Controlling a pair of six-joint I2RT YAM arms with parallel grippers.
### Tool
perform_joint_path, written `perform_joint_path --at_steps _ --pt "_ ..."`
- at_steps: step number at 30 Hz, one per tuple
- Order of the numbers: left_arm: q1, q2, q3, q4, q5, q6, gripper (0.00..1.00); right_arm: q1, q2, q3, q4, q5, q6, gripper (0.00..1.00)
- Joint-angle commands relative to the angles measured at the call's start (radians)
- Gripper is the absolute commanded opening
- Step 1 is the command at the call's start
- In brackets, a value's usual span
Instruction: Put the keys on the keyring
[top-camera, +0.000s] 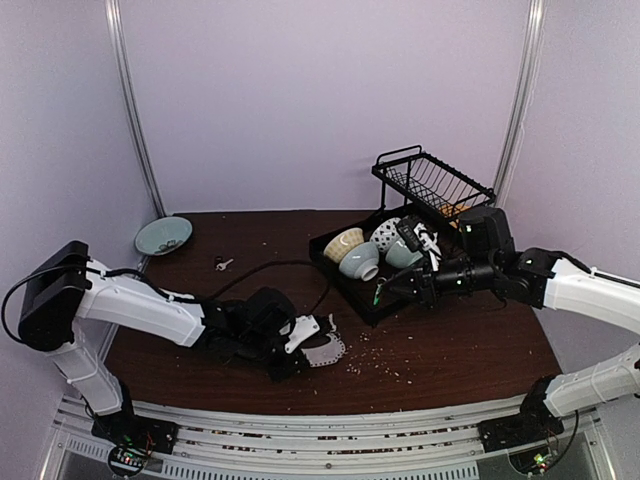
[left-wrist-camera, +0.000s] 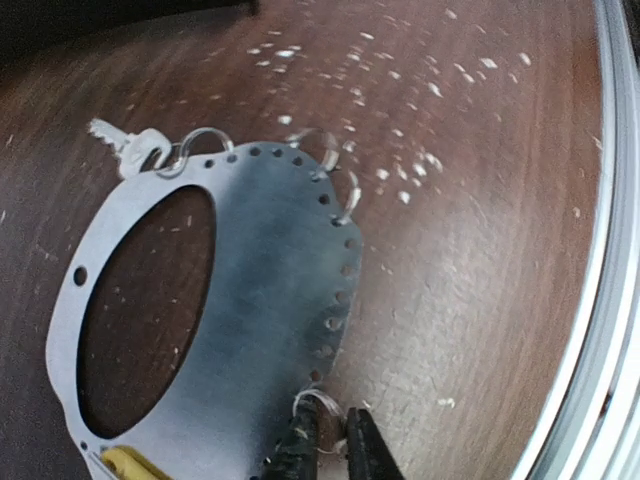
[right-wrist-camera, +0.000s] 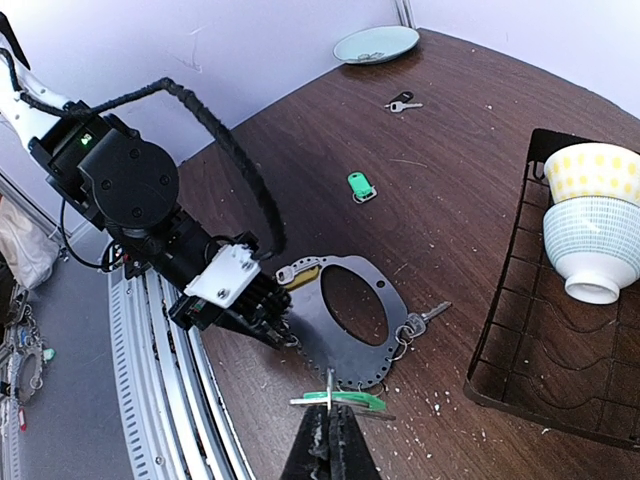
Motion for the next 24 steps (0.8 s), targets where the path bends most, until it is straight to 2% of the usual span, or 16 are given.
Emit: perform_joint_path --at_steps 1,3,6,10,12,14,17,21,24 --pt "-0.006 -0.025 -0.009 0.076 0.113 0.02 0.33 0.008 0.016 -0.007 0.007 -0.007 -0.013 0.0" --pt "-0.006 -0.065 -0.014 0.064 0.116 0.028 0.45 0.008 0.017 -0.007 0.003 -0.003 -0.015 0.0" --pt "0.006 -0.156 -0.035 0.059 0.085 -0.002 0.5 0.008 0.016 -0.011 0.0 0.0 -0.018 0.0" --pt "0.083 -0.212 -0.053 -0.002 0.025 -0.1 0.43 0.008 0.014 -0.014 -0.003 0.004 -0.025 0.0" --pt "0.098 -0.214 -0.046 -0.034 0.004 -0.103 0.35 0.008 0.013 -0.019 -0.004 0.007 -0.031 0.0" --pt "0.087 -0.201 -0.028 -0.043 0.025 -0.05 0.27 0.008 0.015 -0.02 -0.004 0.012 -0.035 0.0" --pt "0.039 -0.176 -0.017 -0.022 0.08 0.108 0.26 0.008 0.023 -0.014 -0.007 0.018 -0.04 0.0" --pt "0.019 -0.132 0.01 -0.094 0.165 0.279 0.36 0.008 0.024 -0.01 -0.02 0.028 -0.049 0.0" --pt "0.018 -0.076 0.063 -0.174 0.117 0.378 0.43 0.008 0.013 -0.016 -0.029 0.035 -0.054 0.0"
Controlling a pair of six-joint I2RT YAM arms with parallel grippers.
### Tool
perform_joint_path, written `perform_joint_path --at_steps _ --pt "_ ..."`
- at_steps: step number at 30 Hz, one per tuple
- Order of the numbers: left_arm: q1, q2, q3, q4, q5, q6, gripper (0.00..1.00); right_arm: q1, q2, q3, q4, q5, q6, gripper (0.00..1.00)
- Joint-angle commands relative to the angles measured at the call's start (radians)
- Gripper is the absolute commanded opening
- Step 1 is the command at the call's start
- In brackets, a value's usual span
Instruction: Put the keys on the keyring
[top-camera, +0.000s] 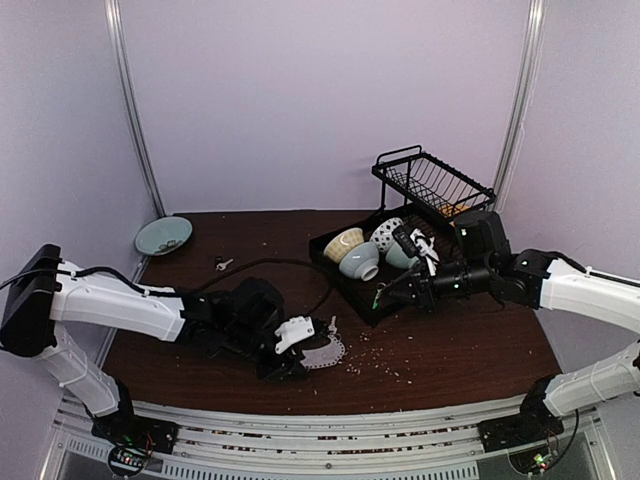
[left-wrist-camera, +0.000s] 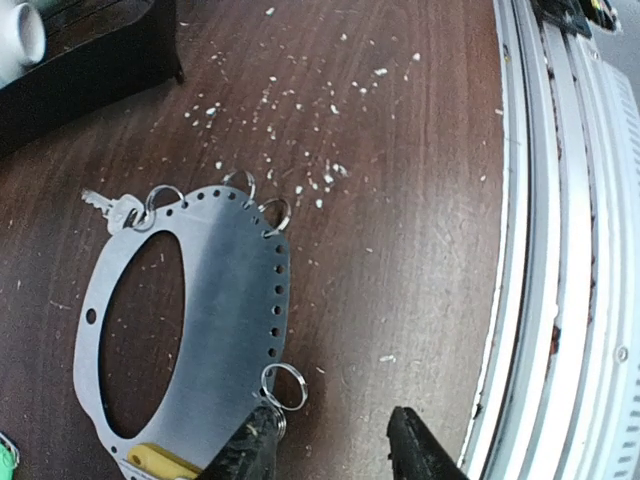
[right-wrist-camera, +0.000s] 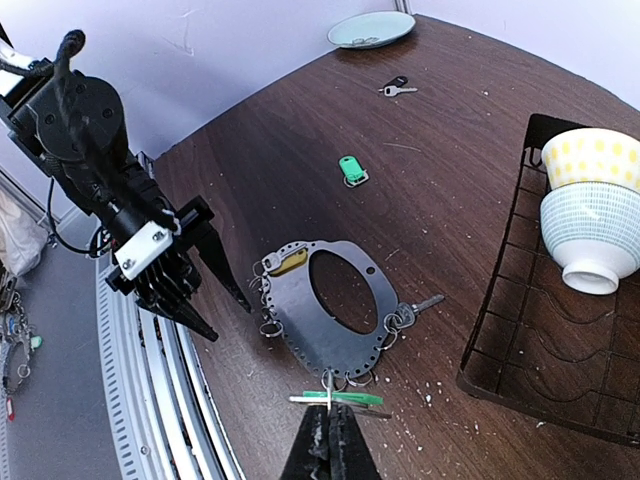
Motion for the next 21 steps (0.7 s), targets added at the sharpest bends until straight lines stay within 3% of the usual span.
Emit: perform_joint_path --at_steps 1,7,13,18,21 --pt "0.004 0.083 0.094 -0.105 -0.031 0.202 0.44 0.008 -0.012 -0.01 -0.015 0.026 -0.018 0.0" --pt "-0.003 0.16 0.108 -0.077 -0.1 0.235 0.41 0.006 -0.025 -0.01 -0.004 0.028 -0.026 0.0" --pt "-0.011 0.169 0.099 -0.006 -0.144 0.211 0.27 0.005 -0.025 -0.016 -0.004 0.017 -0.025 0.0" --pt "-0.03 0.174 0.085 0.008 -0.13 0.205 0.24 0.005 -0.025 -0.016 -0.004 0.014 -0.027 0.0" --pt "-0.032 0.174 0.074 -0.003 -0.076 0.208 0.28 0.005 -0.024 -0.014 -0.005 0.01 -0.027 0.0"
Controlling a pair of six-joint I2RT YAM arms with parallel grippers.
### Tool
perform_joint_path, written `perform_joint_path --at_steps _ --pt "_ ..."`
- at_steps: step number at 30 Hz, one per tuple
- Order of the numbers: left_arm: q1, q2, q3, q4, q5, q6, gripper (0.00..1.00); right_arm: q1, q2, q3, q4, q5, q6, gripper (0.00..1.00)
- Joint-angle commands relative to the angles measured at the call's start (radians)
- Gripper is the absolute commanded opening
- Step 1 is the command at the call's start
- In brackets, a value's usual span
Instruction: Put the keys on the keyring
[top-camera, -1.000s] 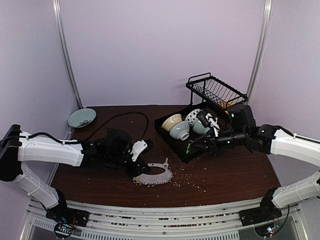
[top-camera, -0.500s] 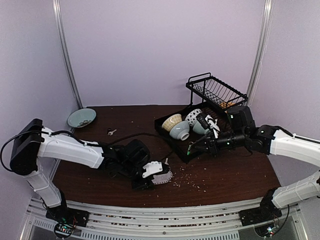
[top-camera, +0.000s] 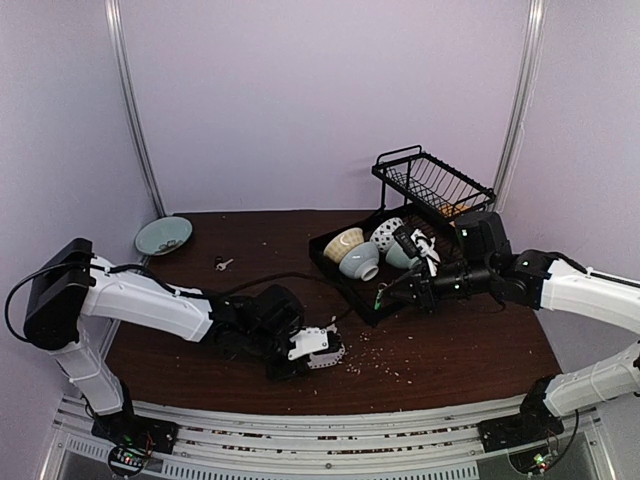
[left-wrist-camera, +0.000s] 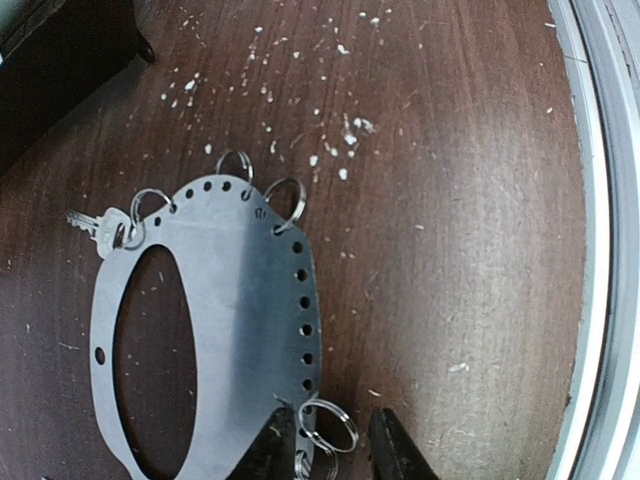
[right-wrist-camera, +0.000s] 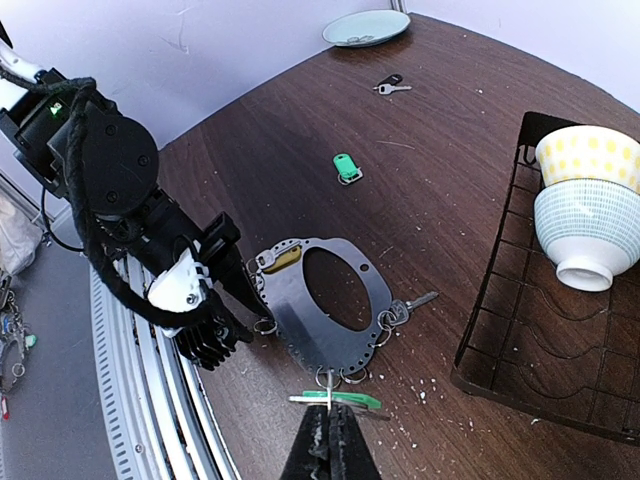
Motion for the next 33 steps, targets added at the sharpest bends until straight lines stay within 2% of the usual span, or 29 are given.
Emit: perform_joint_path --at_steps 1,4,11,17,23,29,33 --pt "-0.008 0.009 -0.025 0.032 0.046 0.005 0.29 0.005 -0.017 -0.011 0.003 -0.007 -0.019 0.0" --pt "-0.01 0.02 -0.03 0.038 0.046 0.004 0.29 0.005 -0.014 -0.01 0.002 -0.011 -0.019 0.0" --pt "-0.012 0.047 -0.038 0.056 -0.052 -0.015 0.23 0.005 -0.019 -0.011 0.003 -0.016 -0.019 0.0" --pt "-0.02 0.039 -0.022 0.055 -0.097 -0.03 0.0 0.005 -0.014 -0.012 0.007 -0.029 -0.018 0.0" --pt "-0.022 -0.011 -0.004 0.003 -0.099 -0.055 0.0 0.005 -0.018 -0.01 0.008 -0.031 -0.02 0.0" --pt "-0.022 -0.108 0.028 -0.039 0.009 -0.082 0.0 0.005 -0.019 -0.009 0.01 -0.037 -0.019 0.0" --pt "-0.023 -0.185 0.076 -0.163 0.053 -0.106 0.0 0.005 -0.031 -0.004 0.009 -0.033 -0.02 0.0"
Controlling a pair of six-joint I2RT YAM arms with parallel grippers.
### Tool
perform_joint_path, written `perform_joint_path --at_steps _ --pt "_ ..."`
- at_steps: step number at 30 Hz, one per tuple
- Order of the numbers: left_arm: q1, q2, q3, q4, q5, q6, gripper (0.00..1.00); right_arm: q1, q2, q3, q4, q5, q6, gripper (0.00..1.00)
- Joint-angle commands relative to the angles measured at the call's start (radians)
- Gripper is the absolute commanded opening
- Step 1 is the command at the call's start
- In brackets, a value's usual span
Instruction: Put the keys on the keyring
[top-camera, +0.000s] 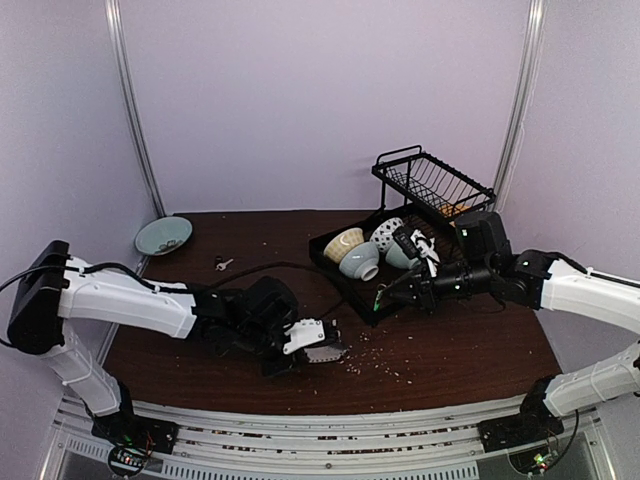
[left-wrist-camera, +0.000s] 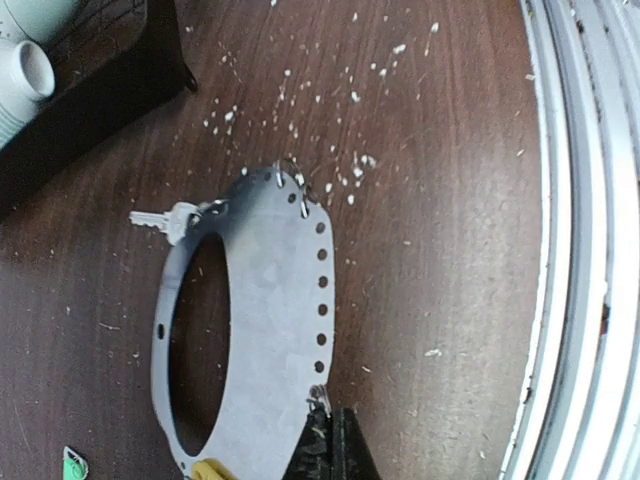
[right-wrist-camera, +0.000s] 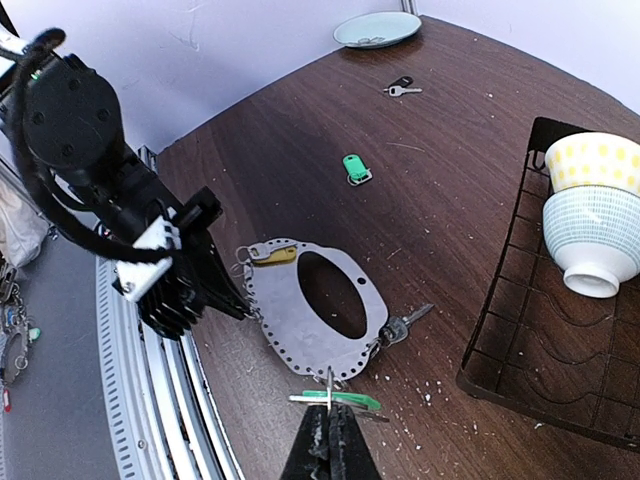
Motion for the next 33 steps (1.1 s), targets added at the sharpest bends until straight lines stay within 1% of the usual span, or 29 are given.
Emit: perform_joint_path --at_steps 1,4,6,8,10,14,16,18,22,23,25,27,29,33 --pt "-0.005 -0.115 0.075 -0.136 0.085 -0.044 0.0 0.005 -0.033 -0.004 0.009 -0.012 -0.003 0.0" --pt "-0.01 -0.185 0.071 -0.176 0.104 -0.063 0.0 0.005 -0.042 -0.007 0.01 -0.027 0.004 0.0" --pt "-0.011 -0.224 0.07 -0.204 0.167 -0.073 0.0 0.005 -0.048 -0.006 0.008 -0.031 0.009 0.0" --pt "-0.012 -0.237 0.082 -0.238 0.219 -0.086 0.0 0.005 -0.057 -0.004 0.008 -0.037 0.014 0.0" --pt "-0.024 -0.225 0.111 -0.304 0.209 -0.094 0.0 0.005 -0.067 -0.004 0.009 -0.042 0.018 0.0" --pt "-0.061 -0.15 0.192 -0.502 0.074 -0.071 0.0 0.006 -0.083 -0.011 0.018 -0.043 0.026 0.0" --pt "-0.074 -0.107 0.229 -0.562 -0.013 -0.056 0.0 0.006 -0.083 -0.011 0.019 -0.043 0.026 0.0" --pt "-0.088 -0.051 0.274 -0.646 -0.134 -0.045 0.0 0.006 -0.084 -0.01 0.019 -0.04 0.026 0.0" --pt "-0.108 0.058 0.351 -0.738 -0.4 -0.019 0.0 0.007 -0.089 -0.011 0.019 -0.041 0.028 0.0" --pt "-0.108 0.086 0.368 -0.757 -0.439 -0.008 0.0 0.006 -0.09 -0.011 0.018 -0.042 0.028 0.0" --pt "-0.111 0.124 0.404 -0.742 -0.415 0.021 0.0 0.006 -0.089 -0.01 0.018 -0.039 0.027 0.0" --pt "-0.112 0.127 0.414 -0.67 -0.337 0.041 0.0 0.007 -0.089 -0.011 0.017 -0.037 0.025 0.0" --pt "-0.111 0.084 0.392 -0.57 -0.253 0.047 0.0 0.006 -0.091 -0.014 0.017 -0.032 0.024 0.0" --pt "-0.091 -0.02 0.286 -0.35 -0.084 0.009 0.0 0.007 -0.09 -0.015 0.019 -0.038 0.025 0.0"
